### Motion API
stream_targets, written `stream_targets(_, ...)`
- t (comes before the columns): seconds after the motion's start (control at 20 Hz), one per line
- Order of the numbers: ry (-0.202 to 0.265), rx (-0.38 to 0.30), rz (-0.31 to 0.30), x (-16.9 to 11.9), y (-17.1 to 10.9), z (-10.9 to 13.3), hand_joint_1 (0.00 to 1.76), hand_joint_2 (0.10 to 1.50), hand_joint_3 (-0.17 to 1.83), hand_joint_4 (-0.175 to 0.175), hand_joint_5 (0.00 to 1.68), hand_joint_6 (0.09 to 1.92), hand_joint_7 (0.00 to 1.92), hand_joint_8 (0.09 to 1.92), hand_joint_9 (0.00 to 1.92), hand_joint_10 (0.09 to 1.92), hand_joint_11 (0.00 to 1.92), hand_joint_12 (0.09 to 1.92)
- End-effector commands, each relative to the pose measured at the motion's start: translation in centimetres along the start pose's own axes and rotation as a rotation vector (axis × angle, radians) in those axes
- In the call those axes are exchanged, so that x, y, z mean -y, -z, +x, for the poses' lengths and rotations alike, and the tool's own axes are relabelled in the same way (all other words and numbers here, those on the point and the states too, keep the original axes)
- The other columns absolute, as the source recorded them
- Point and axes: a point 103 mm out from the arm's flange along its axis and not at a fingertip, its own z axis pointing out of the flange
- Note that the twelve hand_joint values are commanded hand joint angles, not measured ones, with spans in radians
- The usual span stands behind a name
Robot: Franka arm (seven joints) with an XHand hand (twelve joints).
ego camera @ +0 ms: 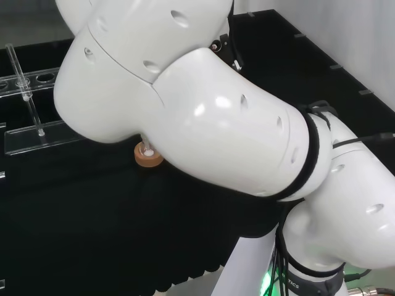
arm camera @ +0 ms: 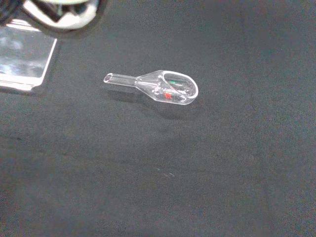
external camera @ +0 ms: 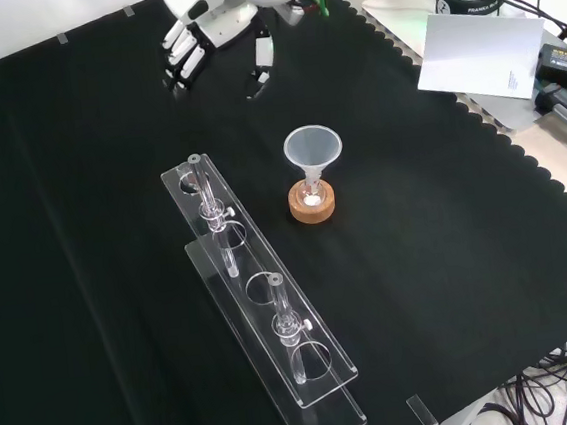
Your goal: Remove the funnel from the round-bottom flask.
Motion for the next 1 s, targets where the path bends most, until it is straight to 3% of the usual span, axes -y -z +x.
stream_targets(0.05,-0.017,-0.017,0.008,2.0,0.3,-0.4,0.81,0.6,0.54,-0.013,0.4,0.21,0.21,0.64,0.46,0.62,0.3,1.32)
stream_targets(0.3,-0.015,-0.021,-0.018,3.1,0.6,-0.2,0.8,0.6,0.54,-0.013,0.4,0.21,0.21,0.64,0.46,0.62,0.3,1.32)
stream_targets(0.45,-0.02,-0.02,-0.04,6.0,1.1,0.6,0.79,0.6,0.53,-0.015,0.4,0.2,0.21,0.64,0.47,0.63,0.31,1.32)
stream_targets(1.0,0.023,-0.022,0.024,11.2,2.2,5.7,0.73,0.6,0.51,-0.029,0.33,0.13,0.17,0.63,0.48,0.63,0.39,1.35)
